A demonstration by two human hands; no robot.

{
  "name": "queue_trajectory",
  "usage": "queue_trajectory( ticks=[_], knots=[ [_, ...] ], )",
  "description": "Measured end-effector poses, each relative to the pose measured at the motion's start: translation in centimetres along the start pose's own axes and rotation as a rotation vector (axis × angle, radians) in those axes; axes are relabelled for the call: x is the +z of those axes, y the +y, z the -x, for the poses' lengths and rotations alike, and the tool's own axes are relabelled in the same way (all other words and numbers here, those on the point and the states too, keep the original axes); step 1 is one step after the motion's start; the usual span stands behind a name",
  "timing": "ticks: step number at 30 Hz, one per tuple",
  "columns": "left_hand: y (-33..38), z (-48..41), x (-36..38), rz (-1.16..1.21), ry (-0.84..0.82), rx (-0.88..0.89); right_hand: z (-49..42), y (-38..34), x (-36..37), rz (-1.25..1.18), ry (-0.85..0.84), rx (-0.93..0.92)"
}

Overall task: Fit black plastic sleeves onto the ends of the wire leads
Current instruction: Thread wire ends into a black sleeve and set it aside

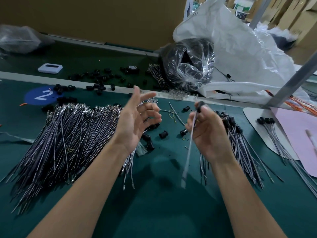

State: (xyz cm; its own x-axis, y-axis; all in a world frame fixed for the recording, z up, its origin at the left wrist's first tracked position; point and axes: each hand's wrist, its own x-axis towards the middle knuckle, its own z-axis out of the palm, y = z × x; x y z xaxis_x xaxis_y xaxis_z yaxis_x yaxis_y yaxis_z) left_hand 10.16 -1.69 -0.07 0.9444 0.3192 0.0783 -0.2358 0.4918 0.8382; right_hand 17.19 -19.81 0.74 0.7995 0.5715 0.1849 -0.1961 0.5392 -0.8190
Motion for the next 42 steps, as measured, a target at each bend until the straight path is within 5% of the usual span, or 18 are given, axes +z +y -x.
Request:
queue_trajectory(
  ticks=[6, 16, 23, 32, 42],
  knots=[
    [-1.2, 0.4, 0.8, -0.36, -0.175, -0.012, 0.0, 2.3, 1.1, 0.33, 0.051, 0.016],
    [-1.5, 0.0, 0.9, -0.192, -0.022, 0.101, 0.2, 2.5, 1.3, 0.66, 0.038, 0.031],
    [-1.9, 0.5, 1.4, -0.254, -0.065, 0.072, 0.4, 2.7, 1.7, 0.648, 0.093, -0.048],
    [-1.8, 0.5, 1.7, -0.12, 0.067, 0.132, 0.3, 3.2, 1.8, 0.684, 0.108, -0.072],
    [-1.7, 0.6, 1.8, 0.087, -0.023, 0.06, 0.3, 3.5, 1.8, 0.646, 0.092, -0.099]
  ],
)
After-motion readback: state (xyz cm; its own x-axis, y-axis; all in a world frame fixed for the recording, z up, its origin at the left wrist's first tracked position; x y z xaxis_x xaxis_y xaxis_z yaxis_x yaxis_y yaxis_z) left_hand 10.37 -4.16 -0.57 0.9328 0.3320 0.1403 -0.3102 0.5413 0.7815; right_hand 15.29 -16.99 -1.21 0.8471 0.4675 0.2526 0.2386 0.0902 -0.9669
